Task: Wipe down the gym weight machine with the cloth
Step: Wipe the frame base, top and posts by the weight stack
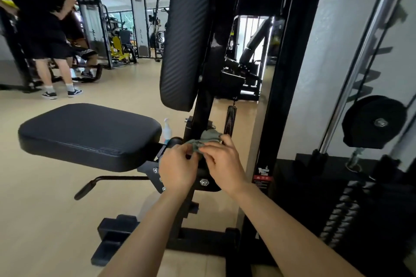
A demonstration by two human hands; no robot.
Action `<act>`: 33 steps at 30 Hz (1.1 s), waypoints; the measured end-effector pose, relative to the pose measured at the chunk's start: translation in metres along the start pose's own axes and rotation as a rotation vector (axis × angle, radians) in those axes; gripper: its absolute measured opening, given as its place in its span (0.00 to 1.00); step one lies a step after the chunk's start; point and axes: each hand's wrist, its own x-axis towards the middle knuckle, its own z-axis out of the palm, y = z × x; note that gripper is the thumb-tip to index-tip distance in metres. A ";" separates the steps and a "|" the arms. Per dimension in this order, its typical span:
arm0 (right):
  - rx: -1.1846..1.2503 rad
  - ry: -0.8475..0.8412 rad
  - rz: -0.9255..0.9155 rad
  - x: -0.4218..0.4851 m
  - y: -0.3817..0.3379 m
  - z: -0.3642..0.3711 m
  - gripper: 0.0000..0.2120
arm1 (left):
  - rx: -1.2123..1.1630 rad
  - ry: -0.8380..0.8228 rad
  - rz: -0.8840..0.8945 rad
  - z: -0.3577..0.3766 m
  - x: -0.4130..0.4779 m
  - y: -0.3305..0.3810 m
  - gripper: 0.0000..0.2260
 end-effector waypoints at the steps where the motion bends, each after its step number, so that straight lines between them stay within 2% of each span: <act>1: 0.018 -0.019 0.029 -0.003 0.002 -0.001 0.12 | 0.011 -0.051 -0.027 -0.002 -0.002 0.000 0.07; 3: 0.074 -0.052 0.113 -0.006 0.004 -0.005 0.12 | -0.015 -0.169 -0.046 -0.005 -0.007 -0.001 0.06; 5: 0.143 -0.021 0.203 -0.002 0.004 -0.013 0.11 | -0.089 -0.213 -0.009 -0.009 -0.011 0.002 0.05; 7: 0.215 0.079 0.246 0.007 0.003 -0.028 0.10 | -0.188 -0.158 0.011 -0.016 -0.014 0.016 0.05; 10: 0.296 0.252 0.209 0.030 0.000 -0.058 0.11 | -0.351 0.006 0.026 -0.025 -0.013 0.054 0.06; 14: 0.209 0.286 0.087 0.069 0.005 -0.084 0.15 | -0.575 0.083 0.157 -0.025 0.002 0.104 0.15; 19: 0.057 0.183 -0.036 0.088 0.022 -0.089 0.12 | -0.485 0.212 0.336 -0.013 0.042 0.122 0.18; 23: 0.031 0.104 -0.099 0.071 0.031 -0.083 0.11 | -0.282 0.257 0.460 -0.005 0.050 0.110 0.13; 27: 0.124 0.128 0.045 0.056 0.031 -0.084 0.09 | -0.178 0.204 0.503 -0.004 0.042 0.083 0.09; 30: 0.191 0.137 0.163 0.028 0.027 -0.083 0.07 | -0.149 0.074 0.491 -0.014 0.017 0.062 0.08; 33: 0.238 0.096 0.238 -0.019 0.021 -0.073 0.08 | -0.245 -0.105 0.397 -0.021 -0.016 0.040 0.11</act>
